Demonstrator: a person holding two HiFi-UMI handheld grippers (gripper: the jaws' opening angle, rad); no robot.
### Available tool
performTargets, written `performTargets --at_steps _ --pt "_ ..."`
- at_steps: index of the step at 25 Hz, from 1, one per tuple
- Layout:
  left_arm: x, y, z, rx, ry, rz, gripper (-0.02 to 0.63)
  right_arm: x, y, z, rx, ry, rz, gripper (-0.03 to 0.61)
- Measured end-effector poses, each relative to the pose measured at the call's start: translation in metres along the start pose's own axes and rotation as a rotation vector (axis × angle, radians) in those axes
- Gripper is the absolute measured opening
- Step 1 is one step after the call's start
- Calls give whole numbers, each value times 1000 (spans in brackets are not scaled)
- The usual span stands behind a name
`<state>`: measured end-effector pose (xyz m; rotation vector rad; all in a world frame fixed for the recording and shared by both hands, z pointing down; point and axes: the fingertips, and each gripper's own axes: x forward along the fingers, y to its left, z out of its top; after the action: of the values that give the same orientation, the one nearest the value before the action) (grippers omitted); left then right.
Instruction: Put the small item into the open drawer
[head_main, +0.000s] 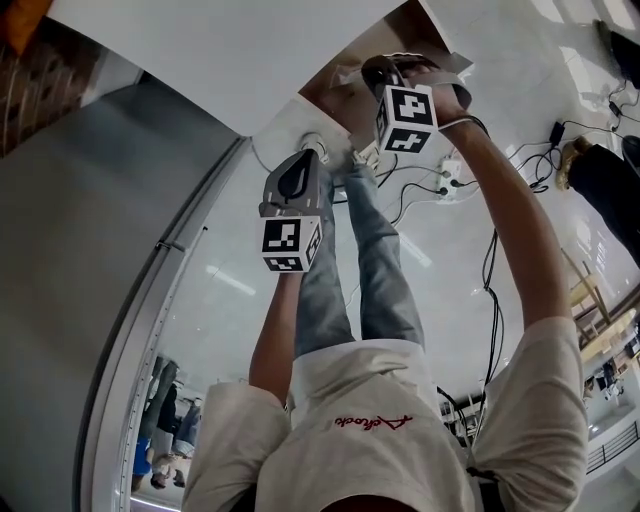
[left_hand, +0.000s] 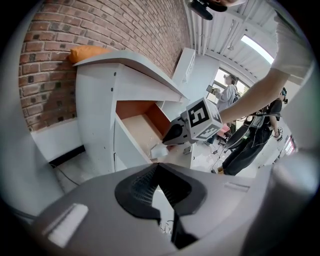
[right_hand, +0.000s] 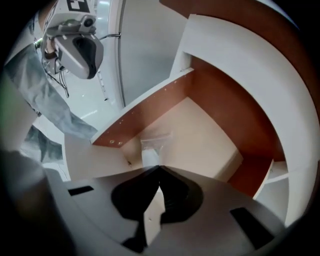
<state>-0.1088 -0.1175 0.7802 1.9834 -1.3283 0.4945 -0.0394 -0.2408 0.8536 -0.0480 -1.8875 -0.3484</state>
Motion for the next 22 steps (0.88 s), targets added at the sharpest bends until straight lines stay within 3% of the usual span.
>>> performTargets --at_steps 9,11,13,17,22 --pt "-4 3 0 -1 2 6 9 21 7 -1 -25 25 41 22" --pt "-3 2 -1 -3 2 4 8 18 8 3 -23 9 51 121" --pt "-2 -1 -2 -6 1 -1 9 16 7 4 -25 1 46 142" --pt "-1 -11 -4 -6 2 -16 9 7 4 5 -14 -17 15 156" --pt "0 -14 0 4 1 -21 9 -15 -4 10 43 -71 -84 151"
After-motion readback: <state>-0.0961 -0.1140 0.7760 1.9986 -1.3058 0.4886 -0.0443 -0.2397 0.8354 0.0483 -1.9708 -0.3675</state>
